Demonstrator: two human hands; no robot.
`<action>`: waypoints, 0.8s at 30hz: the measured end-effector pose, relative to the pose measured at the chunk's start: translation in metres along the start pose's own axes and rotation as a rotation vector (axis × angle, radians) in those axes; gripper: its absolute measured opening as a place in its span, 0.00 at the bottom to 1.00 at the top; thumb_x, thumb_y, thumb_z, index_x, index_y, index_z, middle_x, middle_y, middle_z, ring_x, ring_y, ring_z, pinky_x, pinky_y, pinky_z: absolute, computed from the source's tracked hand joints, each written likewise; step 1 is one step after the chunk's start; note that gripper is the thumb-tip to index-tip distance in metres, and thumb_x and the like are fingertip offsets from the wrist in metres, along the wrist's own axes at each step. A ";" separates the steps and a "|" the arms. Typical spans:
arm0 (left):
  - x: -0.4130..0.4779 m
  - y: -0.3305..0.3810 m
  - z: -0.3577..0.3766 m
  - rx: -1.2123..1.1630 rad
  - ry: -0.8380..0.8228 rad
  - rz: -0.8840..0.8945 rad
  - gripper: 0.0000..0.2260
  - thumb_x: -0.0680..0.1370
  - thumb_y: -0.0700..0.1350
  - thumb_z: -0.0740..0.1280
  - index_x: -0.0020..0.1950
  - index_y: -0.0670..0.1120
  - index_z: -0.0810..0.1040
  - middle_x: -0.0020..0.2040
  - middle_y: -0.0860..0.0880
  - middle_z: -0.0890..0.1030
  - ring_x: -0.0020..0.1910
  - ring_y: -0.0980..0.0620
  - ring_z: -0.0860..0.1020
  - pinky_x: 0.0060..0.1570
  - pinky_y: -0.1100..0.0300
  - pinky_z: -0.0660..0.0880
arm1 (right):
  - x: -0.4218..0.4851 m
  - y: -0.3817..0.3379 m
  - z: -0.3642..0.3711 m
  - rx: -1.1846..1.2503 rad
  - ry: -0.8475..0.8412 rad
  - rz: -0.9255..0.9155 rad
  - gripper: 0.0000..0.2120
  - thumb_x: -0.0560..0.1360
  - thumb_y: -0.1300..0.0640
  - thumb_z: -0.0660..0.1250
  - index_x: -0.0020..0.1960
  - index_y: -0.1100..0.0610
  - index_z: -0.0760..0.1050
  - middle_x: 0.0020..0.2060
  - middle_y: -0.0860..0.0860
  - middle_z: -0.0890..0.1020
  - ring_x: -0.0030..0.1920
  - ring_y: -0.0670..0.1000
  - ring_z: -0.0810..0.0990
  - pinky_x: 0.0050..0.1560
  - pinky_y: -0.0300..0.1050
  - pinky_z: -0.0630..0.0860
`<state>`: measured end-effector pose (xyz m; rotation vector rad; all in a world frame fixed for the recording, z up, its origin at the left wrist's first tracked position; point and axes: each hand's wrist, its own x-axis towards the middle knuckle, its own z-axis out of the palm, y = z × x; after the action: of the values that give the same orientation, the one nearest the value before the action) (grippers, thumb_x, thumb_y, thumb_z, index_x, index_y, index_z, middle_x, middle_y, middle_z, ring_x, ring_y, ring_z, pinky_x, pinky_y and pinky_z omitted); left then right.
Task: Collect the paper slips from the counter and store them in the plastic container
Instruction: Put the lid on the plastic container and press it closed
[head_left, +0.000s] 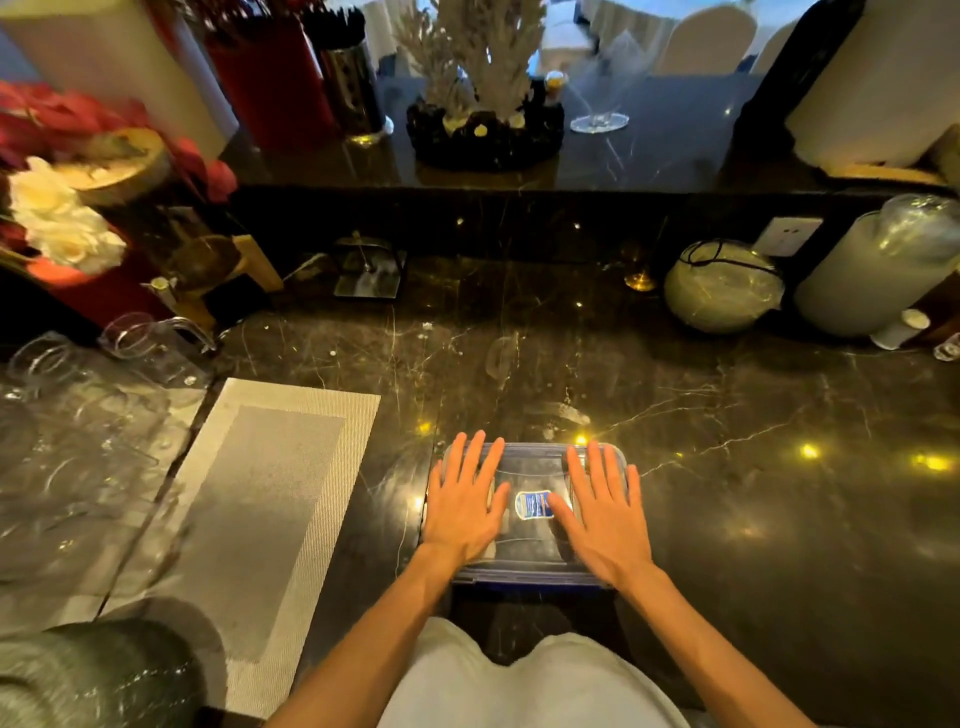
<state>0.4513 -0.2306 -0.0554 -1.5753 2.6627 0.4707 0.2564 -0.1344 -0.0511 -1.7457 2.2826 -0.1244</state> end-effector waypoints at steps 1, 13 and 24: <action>0.001 0.001 -0.002 -0.013 -0.021 -0.006 0.28 0.79 0.62 0.42 0.79 0.59 0.44 0.82 0.53 0.46 0.80 0.50 0.41 0.77 0.41 0.50 | -0.003 0.000 -0.004 0.039 0.001 -0.035 0.35 0.78 0.32 0.38 0.79 0.47 0.37 0.80 0.51 0.39 0.79 0.53 0.34 0.78 0.55 0.34; 0.082 0.008 -0.052 -0.222 -0.526 -0.082 0.33 0.74 0.64 0.66 0.76 0.51 0.65 0.75 0.46 0.70 0.73 0.44 0.68 0.75 0.40 0.57 | -0.071 -0.028 0.016 0.089 -0.023 -0.171 0.32 0.81 0.36 0.43 0.80 0.48 0.46 0.79 0.45 0.47 0.80 0.46 0.45 0.79 0.47 0.41; 0.095 0.006 -0.062 -0.478 -0.744 -0.137 0.24 0.75 0.53 0.71 0.68 0.44 0.75 0.62 0.46 0.79 0.60 0.46 0.78 0.63 0.50 0.74 | -0.070 -0.025 0.013 0.011 -0.109 -0.261 0.48 0.73 0.34 0.64 0.81 0.53 0.43 0.80 0.50 0.45 0.80 0.52 0.40 0.79 0.53 0.42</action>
<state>0.4080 -0.3255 -0.0104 -1.2761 1.9425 1.4292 0.2999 -0.0731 -0.0469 -1.9863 1.9677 -0.0890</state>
